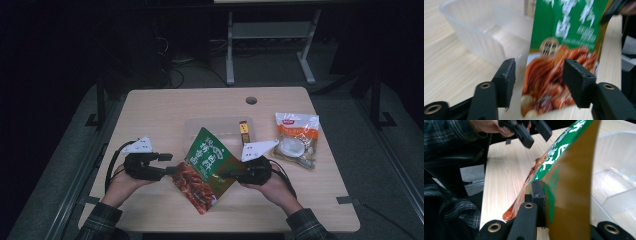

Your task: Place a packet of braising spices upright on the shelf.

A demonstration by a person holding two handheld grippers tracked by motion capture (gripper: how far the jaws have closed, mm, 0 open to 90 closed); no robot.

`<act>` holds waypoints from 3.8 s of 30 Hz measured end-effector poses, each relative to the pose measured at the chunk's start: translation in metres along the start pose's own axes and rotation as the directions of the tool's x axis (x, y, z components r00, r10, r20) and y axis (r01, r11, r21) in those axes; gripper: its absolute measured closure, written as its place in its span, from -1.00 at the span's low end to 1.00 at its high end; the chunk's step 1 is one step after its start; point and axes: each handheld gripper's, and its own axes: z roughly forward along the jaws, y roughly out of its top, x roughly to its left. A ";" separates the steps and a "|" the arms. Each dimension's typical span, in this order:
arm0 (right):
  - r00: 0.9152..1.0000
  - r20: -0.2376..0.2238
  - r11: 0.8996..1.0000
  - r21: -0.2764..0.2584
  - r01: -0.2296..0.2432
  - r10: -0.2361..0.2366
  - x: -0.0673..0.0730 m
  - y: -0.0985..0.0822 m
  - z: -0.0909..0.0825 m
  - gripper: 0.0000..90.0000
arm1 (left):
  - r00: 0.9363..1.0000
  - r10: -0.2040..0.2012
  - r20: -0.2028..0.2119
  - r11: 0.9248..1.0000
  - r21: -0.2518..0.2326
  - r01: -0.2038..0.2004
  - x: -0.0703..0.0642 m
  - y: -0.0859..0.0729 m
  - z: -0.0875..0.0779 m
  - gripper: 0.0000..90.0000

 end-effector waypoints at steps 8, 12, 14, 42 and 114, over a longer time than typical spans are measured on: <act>0.999 -0.019 0.999 -0.014 0.041 -0.041 0.004 0.012 -0.005 1.00 | 0.998 -0.017 -0.063 0.999 0.047 0.020 0.004 -0.030 -0.009 -0.35; 0.998 -0.020 0.998 -0.024 0.062 -0.062 0.005 0.019 -0.007 1.00 | 0.996 -0.004 -0.084 0.998 0.056 0.009 0.007 -0.039 -0.009 -0.46; 0.997 -0.019 0.997 -0.025 0.068 -0.069 0.005 0.022 -0.008 1.00 | 0.996 -0.002 -0.088 0.998 0.059 0.008 0.009 -0.042 -0.005 -0.50; 0.997 0.033 0.993 -0.089 0.078 -0.075 -0.007 0.056 -0.039 1.00 | 0.985 0.049 -0.167 0.987 0.162 -0.022 0.021 -0.052 0.010 -0.69; 0.984 0.178 0.996 0.075 -0.039 0.025 -0.092 0.090 0.012 1.00 | 0.993 0.069 -0.097 0.973 0.226 -0.046 0.011 -0.055 0.022 -0.67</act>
